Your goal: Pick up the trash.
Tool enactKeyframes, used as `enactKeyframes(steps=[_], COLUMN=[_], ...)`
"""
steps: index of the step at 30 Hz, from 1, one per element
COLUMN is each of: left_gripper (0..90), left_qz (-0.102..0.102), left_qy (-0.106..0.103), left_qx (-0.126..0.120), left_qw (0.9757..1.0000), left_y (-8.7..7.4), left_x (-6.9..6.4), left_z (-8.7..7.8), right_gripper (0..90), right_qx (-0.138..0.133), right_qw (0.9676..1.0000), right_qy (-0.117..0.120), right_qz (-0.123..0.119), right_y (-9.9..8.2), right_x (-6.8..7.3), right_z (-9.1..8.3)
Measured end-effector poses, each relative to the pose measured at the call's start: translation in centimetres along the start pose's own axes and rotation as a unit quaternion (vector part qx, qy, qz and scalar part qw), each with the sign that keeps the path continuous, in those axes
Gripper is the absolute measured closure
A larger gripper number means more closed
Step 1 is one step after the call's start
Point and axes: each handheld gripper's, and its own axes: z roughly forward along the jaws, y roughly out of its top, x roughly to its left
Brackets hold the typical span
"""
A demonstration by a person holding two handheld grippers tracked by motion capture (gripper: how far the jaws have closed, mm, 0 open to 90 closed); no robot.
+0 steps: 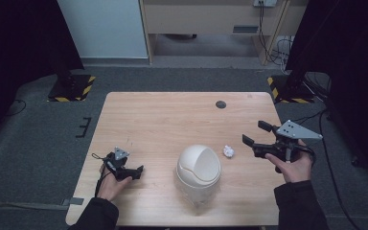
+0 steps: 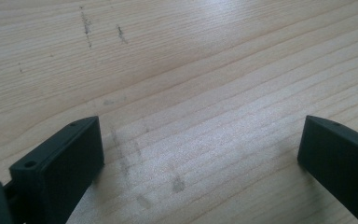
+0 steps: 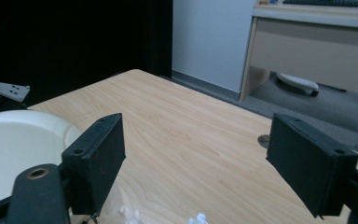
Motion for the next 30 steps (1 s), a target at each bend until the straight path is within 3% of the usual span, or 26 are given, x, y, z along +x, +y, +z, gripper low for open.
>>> enactKeyframes(steps=[7, 14, 20, 26, 30], left_gripper=[0.0, 0.0, 0.0, 0.0, 0.0], left_qz=[0.000, 0.000, 0.000, 0.000, 0.000], left_qy=[0.000, 0.000, 0.000, 0.000, 0.000], left_qx=[0.000, 0.000, 0.000, 0.000, 0.000], left_qw=[1.0000, 1.0000, 1.0000, 1.0000, 1.0000], left_y=[0.0, 0.0, 0.0, 0.0, 0.0], left_x=[0.0, 0.0, 0.0, 0.0, 0.0], left_z=[0.0, 0.0, 0.0, 0.0, 0.0], right_gripper=[19.5, 20.7, 22.1, 23.1, 23.4], right_qx=[-0.011, 0.001, 0.020, 0.031, 0.057], right_qw=[0.9996, 0.9984, 0.9966, 0.9933, 0.9908], right_qy=[0.024, 0.053, 0.079, 0.111, 0.123], right_qz=[-0.005, -0.018, -0.016, 0.008, 0.005], right_y=[0.8, 0.9, 0.2, -0.8, -1.9], right_x=[1.5, 3.3, 4.3, 4.7, 5.1], right_z=[0.2, 1.2, 2.2, 2.9, 3.8])
